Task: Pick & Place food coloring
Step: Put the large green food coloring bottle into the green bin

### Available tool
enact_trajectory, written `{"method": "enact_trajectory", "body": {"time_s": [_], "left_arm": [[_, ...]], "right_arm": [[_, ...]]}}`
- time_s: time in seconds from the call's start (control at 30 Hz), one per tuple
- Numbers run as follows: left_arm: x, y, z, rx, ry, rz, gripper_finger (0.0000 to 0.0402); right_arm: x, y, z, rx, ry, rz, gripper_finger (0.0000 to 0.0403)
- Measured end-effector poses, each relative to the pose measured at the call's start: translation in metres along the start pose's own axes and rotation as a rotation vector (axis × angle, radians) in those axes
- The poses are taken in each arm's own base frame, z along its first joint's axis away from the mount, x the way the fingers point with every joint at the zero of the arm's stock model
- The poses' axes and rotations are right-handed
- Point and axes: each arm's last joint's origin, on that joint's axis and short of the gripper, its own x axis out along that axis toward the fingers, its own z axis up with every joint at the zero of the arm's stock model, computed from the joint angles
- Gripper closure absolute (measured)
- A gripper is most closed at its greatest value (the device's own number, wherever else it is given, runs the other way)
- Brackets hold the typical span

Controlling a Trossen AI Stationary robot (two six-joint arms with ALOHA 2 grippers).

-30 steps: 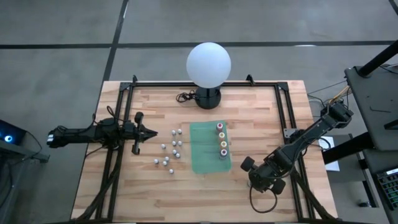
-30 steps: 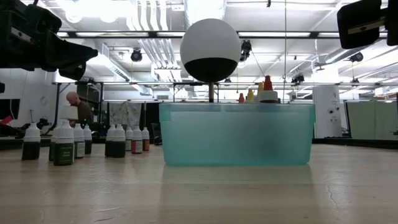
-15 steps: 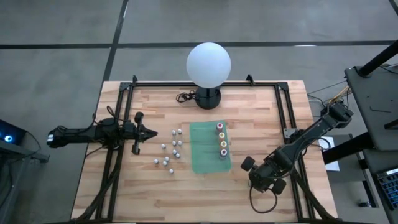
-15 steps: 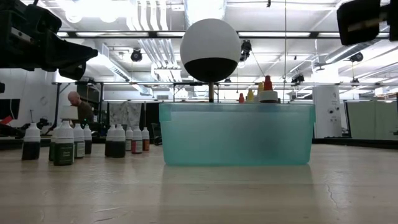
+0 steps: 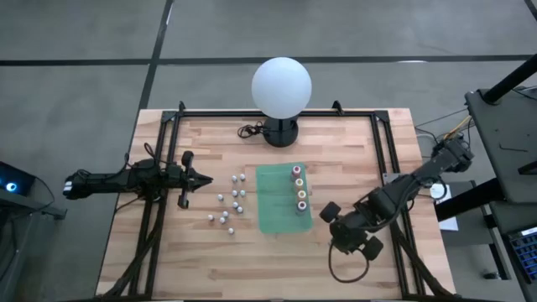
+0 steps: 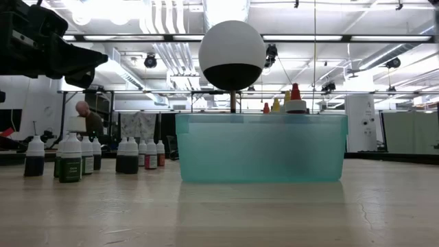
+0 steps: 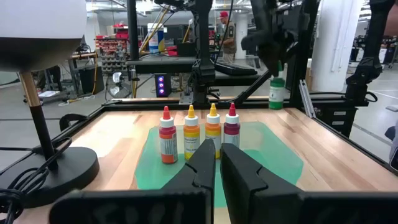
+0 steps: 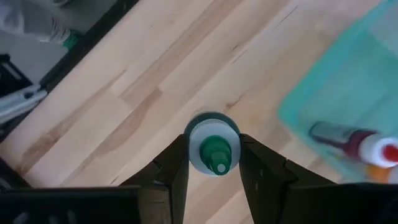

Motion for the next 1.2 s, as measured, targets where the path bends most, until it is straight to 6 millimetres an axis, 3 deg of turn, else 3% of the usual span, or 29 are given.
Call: {"method": "enact_trajectory", "body": {"time_s": [0.23, 0.63, 0.9, 1.2], "left_arm": [[0.0, 0.0, 0.0, 0.0, 0.0, 0.0, 0.0401], [0.0, 0.0, 0.0, 0.0, -0.001, 0.0, 0.0401], [0.0, 0.0, 0.0, 0.0, 0.0, 0.0, 0.0401], [0.0, 0.0, 0.0, 0.0, 0.0, 0.0, 0.0401]], "right_arm": [[-0.012, -0.018, 0.014, 0.012, -0.051, -0.03, 0.0292], [0.001, -0.069, 0.015, 0.124, -0.006, -0.071, 0.0292], [-0.001, -0.1, 0.017, 0.102, -0.001, -0.099, 0.0292], [-0.004, -0.116, 0.016, -0.211, -0.065, -0.013, 0.0291]]}}
